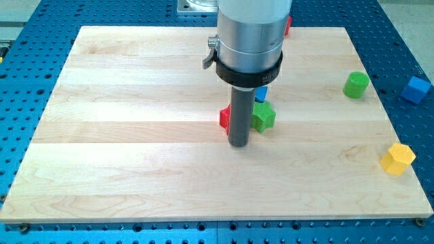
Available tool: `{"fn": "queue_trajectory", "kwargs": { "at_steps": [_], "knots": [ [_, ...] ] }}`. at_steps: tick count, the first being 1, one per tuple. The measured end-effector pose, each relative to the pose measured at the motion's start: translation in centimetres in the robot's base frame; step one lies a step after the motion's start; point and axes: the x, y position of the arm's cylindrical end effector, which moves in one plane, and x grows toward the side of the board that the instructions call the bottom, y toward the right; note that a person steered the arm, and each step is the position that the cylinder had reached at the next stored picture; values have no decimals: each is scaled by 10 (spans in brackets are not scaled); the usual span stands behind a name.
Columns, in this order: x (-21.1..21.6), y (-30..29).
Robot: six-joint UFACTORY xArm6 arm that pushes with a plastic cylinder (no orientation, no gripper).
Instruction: Push the hexagon into the green circle
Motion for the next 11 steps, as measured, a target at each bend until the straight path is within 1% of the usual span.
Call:
{"fn": "queue_trajectory", "kwargs": {
  "at_steps": [1, 2, 3, 4, 5, 6, 7, 8, 9, 10, 11],
  "knots": [
    [55, 44],
    [106, 146],
    [107, 210],
    [102, 303],
    [68, 286],
    [47, 212],
    [12, 180],
    [2, 193],
    [-13, 235],
    [-42, 256],
    [-61, 248]
  ]
}}
